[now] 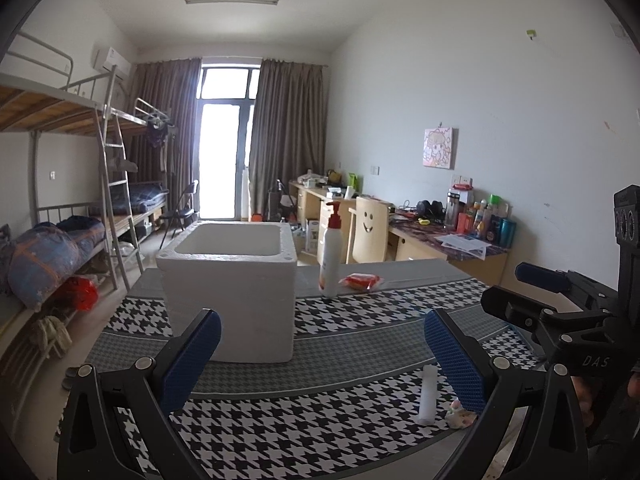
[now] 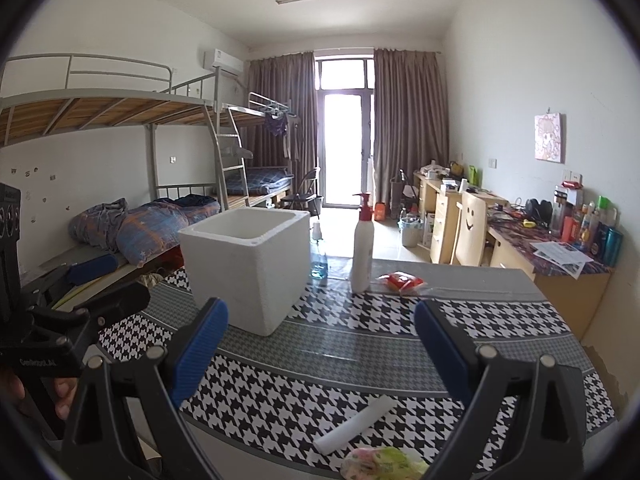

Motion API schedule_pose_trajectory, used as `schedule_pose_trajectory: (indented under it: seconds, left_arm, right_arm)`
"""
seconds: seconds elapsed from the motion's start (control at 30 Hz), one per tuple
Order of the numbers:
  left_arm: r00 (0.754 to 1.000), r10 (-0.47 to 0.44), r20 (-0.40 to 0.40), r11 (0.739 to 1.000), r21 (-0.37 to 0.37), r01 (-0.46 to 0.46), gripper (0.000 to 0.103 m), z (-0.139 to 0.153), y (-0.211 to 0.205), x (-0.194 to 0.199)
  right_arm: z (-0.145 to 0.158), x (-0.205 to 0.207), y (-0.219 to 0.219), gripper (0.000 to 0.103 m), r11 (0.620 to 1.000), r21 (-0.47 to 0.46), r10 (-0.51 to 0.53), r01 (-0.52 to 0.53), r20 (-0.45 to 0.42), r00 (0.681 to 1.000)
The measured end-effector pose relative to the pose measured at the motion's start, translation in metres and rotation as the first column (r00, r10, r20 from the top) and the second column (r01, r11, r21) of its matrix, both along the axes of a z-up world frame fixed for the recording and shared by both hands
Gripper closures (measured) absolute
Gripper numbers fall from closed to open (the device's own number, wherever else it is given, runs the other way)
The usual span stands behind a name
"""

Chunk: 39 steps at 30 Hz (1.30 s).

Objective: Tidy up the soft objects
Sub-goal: 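Move both tools back over the floral packet and white stick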

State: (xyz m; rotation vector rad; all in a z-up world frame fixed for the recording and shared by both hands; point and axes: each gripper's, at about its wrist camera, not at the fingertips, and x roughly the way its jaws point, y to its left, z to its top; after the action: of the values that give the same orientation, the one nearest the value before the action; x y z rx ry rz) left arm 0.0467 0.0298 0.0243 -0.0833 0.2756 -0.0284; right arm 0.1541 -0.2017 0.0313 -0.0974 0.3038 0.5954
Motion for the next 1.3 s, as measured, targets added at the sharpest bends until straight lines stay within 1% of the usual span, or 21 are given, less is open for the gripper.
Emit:
schedule_pose_trajectory:
  seconds: [0.27,0.5,0.6,0.93,1.3]
  left_arm:
    - [0.999,-0.03,-0.02,1.0,-0.004,0.03,0.001,-0.003,-0.006,0.004]
    - [0.996,-0.066,-0.053,0.998,0.0,0.066,0.001,-0.009,-0.016,0.012]
    - [0.993,-0.091,-0.076,0.996,-0.002,0.091,0.001,-0.011,-0.02,0.016]
    - [0.985,-0.137,-0.103,0.99,0.003,0.138,0.001,-0.014,-0.033,0.023]
    - [0.975,-0.17,-0.143,0.985,-0.004,0.171,0.001,-0.024,-0.047,0.035]
  right_arm:
    - [-0.006,0.002,-0.009,0.007,1.0,-0.008,-0.026,0.026,-0.013,1.0]
    - [-0.011,0.002,-0.019,0.007,0.998,-0.012,-0.058,0.057,-0.028,0.998]
    - [-0.014,0.003,-0.024,0.007,0.997,-0.013,-0.073,0.073,-0.034,0.997]
    - [-0.022,0.001,-0.039,0.007,0.992,-0.028,-0.127,0.126,-0.039,0.991]
    - [-0.035,0.003,-0.055,0.007,0.984,-0.031,-0.175,0.173,-0.074,0.982]
